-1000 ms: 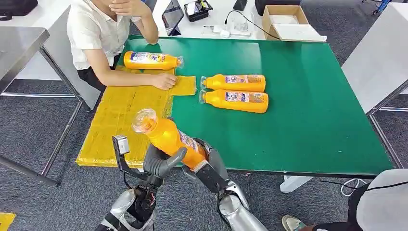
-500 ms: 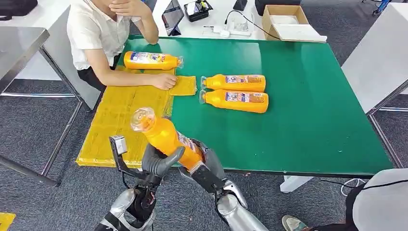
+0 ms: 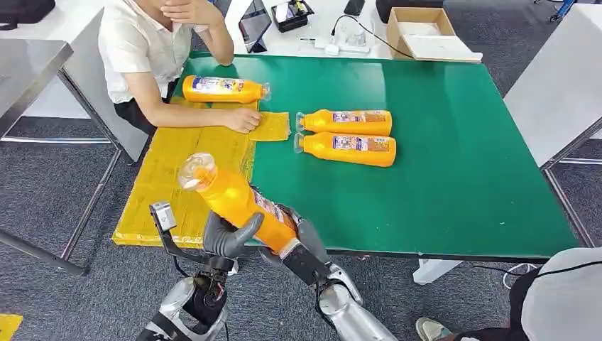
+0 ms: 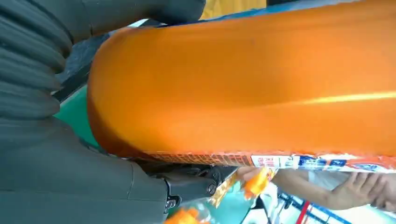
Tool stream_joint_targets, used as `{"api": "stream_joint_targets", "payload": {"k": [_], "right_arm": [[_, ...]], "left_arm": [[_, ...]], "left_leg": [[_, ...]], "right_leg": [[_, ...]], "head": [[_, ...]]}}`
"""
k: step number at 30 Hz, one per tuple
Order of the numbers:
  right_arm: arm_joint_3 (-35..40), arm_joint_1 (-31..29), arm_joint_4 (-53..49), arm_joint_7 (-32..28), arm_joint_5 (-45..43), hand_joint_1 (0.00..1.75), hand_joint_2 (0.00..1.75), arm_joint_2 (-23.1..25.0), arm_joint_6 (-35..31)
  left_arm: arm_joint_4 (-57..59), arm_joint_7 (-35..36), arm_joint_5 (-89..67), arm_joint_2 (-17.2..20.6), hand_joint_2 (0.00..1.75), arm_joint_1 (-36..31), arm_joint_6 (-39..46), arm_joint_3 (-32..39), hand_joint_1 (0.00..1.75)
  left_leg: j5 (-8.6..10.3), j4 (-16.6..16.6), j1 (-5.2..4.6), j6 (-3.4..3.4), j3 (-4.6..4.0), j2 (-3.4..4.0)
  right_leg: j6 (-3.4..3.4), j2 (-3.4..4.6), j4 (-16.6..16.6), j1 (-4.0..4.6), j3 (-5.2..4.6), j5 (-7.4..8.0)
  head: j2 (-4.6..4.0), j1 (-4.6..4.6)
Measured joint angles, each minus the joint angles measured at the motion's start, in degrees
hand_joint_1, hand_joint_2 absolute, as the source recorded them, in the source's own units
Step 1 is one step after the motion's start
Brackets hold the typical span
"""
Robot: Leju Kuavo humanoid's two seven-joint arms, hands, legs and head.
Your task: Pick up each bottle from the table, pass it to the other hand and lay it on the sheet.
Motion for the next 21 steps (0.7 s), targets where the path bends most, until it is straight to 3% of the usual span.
{"api": "stream_joint_targets", "payload": {"k": [2, 3, 8, 11, 14, 19, 20, 21], "right_arm": [[0.3, 0.0, 0.0, 0.1, -0.6, 0.00, 1.75, 0.0, 1.0], [0.4, 0.1, -0.1, 0.5, -0.8, 0.00, 0.00, -0.1, 1.7], [0.7, 0.6, -1.9, 1.5, -4.3, 0.00, 0.00, -0.8, 5.0], [0.0, 1.7, -4.2, 1.2, -9.3, 0.00, 0.00, -1.3, 10.8], [-0.6, 3.8, -7.7, 2.2, -10.5, 0.00, 0.00, -1.9, 11.4], [-2.8, 8.2, -13.4, 2.6, -11.3, 0.00, 0.00, -2.7, 8.6], [-4.7, 11.5, -18.1, 2.6, -10.8, 0.00, 0.00, -3.3, 5.7], [-5.5, 12.6, -20.1, 2.6, -10.8, 0.00, 0.00, -3.6, 5.3]], "left_arm": [[0.0, -0.9, -2.9, 0.0, 1.75, 0.0, 0.2, 0.0, 1.75], [0.0, -1.9, -4.8, 0.0, 1.75, -0.2, 0.3, -0.1, 1.75], [-0.2, -6.4, -6.5, 0.0, 1.75, -0.3, -1.6, 0.0, 1.75], [-1.4, -6.1, -7.1, 0.5, 1.75, 0.3, -3.7, 0.8, 1.75], [-2.6, -4.2, -8.7, 1.2, 1.75, 0.9, -4.5, 1.5, 1.75], [-2.3, -0.7, -12.8, 1.5, 1.75, 0.8, 4.1, 3.9, 1.75], [-1.8, -2.2, -19.3, 1.8, 1.75, 0.2, 12.2, 6.3, 1.75], [-1.7, -2.8, -21.9, 1.9, 1.75, 0.0, 14.9, 7.2, 1.75]], "left_leg": [[0.00, 0.0, 0.00, 0.00, 0.00, 0.00], [0.00, 0.0, 0.00, 0.00, 0.00, 0.00], [0.00, 0.0, 0.00, 0.00, 0.00, -0.01], [0.00, 0.0, 0.00, 0.00, -0.01, 0.02], [0.00, 0.0, 0.01, 0.00, -0.02, -0.03], [-0.02, 0.0, 0.01, -0.01, -0.08, -0.04], [-0.01, 0.0, 0.01, 0.00, -0.10, -0.02], [0.00, 0.0, 0.01, 0.00, -0.11, -0.05]], "right_leg": [[0.00, 0.00, 0.0, 0.00, 0.00, 0.00], [0.00, 0.00, 0.0, 0.00, 0.00, 0.00], [0.00, -0.01, 0.0, 0.00, 0.01, 0.00], [0.00, 0.00, 0.0, 0.00, 0.00, 0.00], [-0.01, -0.01, 0.0, 0.01, -0.01, -0.01], [-0.01, -0.01, 0.0, 0.01, -0.06, -0.01], [-0.01, -0.02, 0.0, 0.00, -0.10, -0.01], [-0.01, -0.02, 0.0, 0.01, -0.09, -0.01]], "head": [[0.00, -0.02], [0.00, 0.00], [0.00, 0.00], [0.00, -0.02], [0.00, 0.00], [0.00, -0.02], [0.00, 0.00], [0.00, -0.02]]}}
